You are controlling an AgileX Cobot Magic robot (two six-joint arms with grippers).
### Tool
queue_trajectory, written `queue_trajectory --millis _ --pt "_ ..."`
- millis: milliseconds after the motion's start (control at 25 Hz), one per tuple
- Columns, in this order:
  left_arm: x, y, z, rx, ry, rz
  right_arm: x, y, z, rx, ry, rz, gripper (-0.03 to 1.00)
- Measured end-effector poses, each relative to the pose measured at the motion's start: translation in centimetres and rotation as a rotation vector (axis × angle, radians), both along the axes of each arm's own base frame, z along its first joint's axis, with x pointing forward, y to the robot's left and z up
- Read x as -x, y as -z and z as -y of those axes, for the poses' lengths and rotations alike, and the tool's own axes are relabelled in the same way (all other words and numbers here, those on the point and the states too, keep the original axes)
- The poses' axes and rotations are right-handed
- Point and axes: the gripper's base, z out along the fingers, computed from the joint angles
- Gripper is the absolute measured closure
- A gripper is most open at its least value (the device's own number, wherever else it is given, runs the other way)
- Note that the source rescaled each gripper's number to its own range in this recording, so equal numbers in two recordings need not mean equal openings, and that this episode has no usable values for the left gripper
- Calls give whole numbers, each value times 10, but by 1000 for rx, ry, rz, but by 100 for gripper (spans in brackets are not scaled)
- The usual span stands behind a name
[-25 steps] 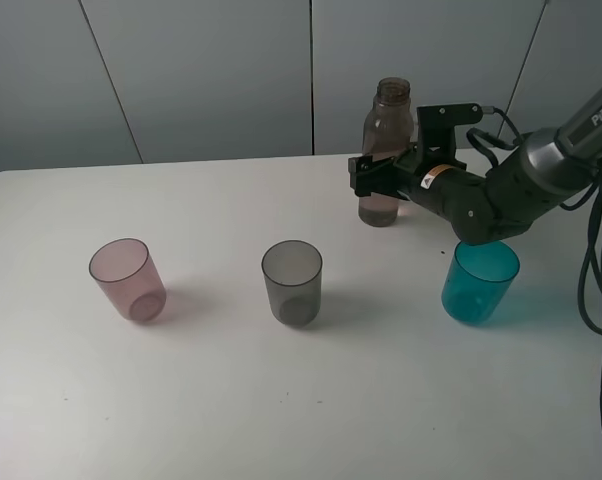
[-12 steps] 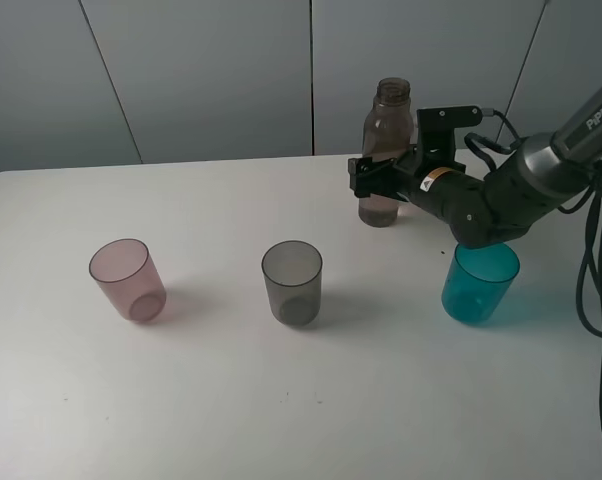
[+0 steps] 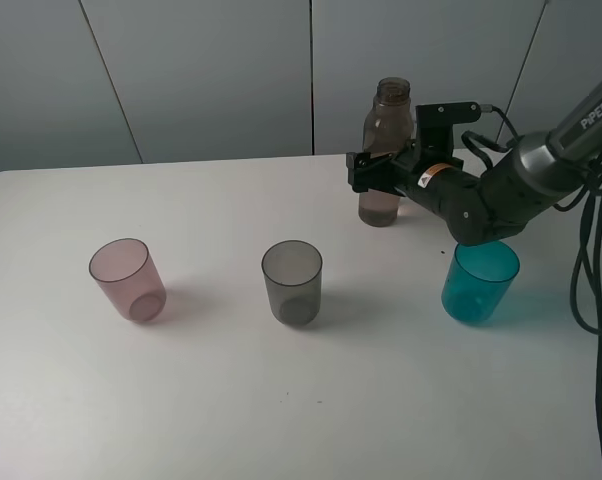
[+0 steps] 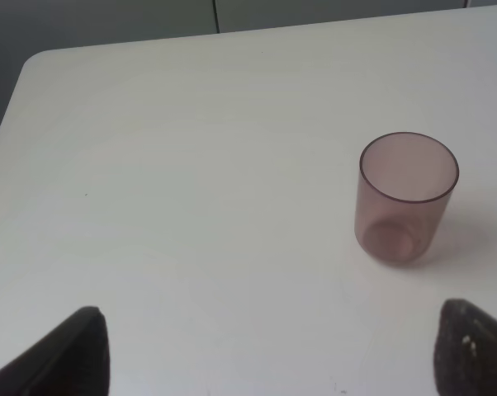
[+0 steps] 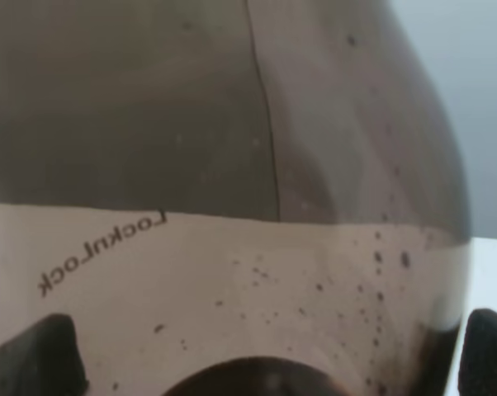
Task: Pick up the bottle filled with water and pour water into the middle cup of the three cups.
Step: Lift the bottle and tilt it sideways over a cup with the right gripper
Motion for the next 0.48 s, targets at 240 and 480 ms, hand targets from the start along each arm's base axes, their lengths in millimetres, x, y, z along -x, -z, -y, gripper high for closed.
queue_trajectory --millis 240,480 --pt "0 0 0 0 0 0 0 4 0 0 1 -4 -3" --pt "0 0 0 0 0 0 0 3 0 -4 1 8 2"
